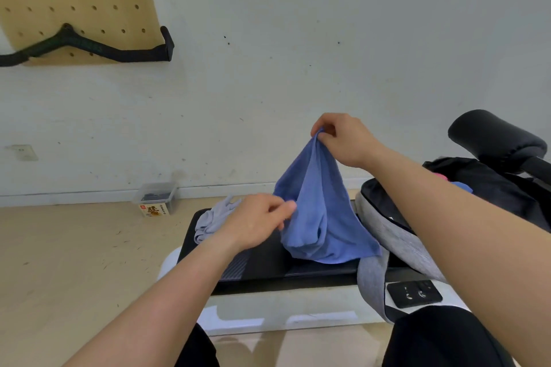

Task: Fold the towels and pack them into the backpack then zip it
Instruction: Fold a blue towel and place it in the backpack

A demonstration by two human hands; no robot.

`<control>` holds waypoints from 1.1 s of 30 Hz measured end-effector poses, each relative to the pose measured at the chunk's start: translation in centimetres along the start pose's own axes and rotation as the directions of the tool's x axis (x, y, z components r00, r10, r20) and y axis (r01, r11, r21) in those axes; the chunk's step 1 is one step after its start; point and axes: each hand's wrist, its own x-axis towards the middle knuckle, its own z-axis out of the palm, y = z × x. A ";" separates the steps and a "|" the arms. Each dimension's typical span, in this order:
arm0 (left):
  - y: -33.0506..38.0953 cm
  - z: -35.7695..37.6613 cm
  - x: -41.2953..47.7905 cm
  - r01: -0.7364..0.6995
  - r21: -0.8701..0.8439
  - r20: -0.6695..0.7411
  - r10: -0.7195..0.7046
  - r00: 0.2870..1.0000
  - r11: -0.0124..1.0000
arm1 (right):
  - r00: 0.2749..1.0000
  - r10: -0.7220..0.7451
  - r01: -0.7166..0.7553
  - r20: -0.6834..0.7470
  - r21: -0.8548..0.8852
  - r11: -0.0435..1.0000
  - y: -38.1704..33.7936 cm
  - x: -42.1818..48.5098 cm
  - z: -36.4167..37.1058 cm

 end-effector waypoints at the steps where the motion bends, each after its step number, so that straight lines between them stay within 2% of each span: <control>1: -0.2 0.0 0.5 0.012 0.009 -0.107 -0.011 0.994 1.000 | 0.999 -0.026 0.026 0.033 -0.001 1.000 -0.1 -0.1 -0.2; 4: -0.6 0.3 2.4 0.069 0.070 -0.289 -0.046 0.956 0.995 | 0.991 -0.074 0.072 0.107 0.023 0.997 0.3 -0.6 -0.4; 6: -0.9 0.9 3.9 0.081 0.073 -0.272 -0.058 0.960 0.994 | 0.988 -0.085 0.080 0.131 0.040 0.996 0.7 -0.7 -0.6; 11: -1.7 2.4 5.8 0.132 0.124 -0.084 -0.122 0.989 0.983 | 0.993 -0.067 0.064 0.095 0.032 0.997 2.1 -0.5 -1.1; 15: -3.5 2.3 5.3 0.194 0.052 -0.135 -0.185 0.973 0.980 | 0.999 0.033 -0.033 0.003 -0.073 0.997 3.8 0.0 -1.5; 19: -4.7 0.1 4.1 0.224 -0.140 -0.184 -0.248 0.951 0.964 | 0.980 0.174 -0.185 -0.093 -0.126 0.975 5.5 0.1 -1.4; 23: -4.1 -2.2 3.0 0.221 -0.345 -0.042 -0.251 0.967 0.912 | 0.956 0.259 -0.271 -0.136 -0.083 0.959 5.6 0.1 -0.3; 28: -3.2 -3.9 1.3 0.282 -0.429 0.196 -0.216 0.957 0.858 | 0.944 0.282 -0.306 -0.172 -0.136 0.942 4.6 0.2 -0.2; 30: -3.0 -4.4 0.8 0.296 -0.353 0.159 -0.255 0.954 0.887 | 0.939 0.291 -0.320 -0.182 -0.161 0.934 4.3 0.0 -0.6; 33: -2.5 -4.9 0.9 0.328 -0.255 -0.097 -0.362 0.927 0.910 | 0.940 0.301 -0.331 -0.159 -0.225 0.916 3.9 -0.3 -1.1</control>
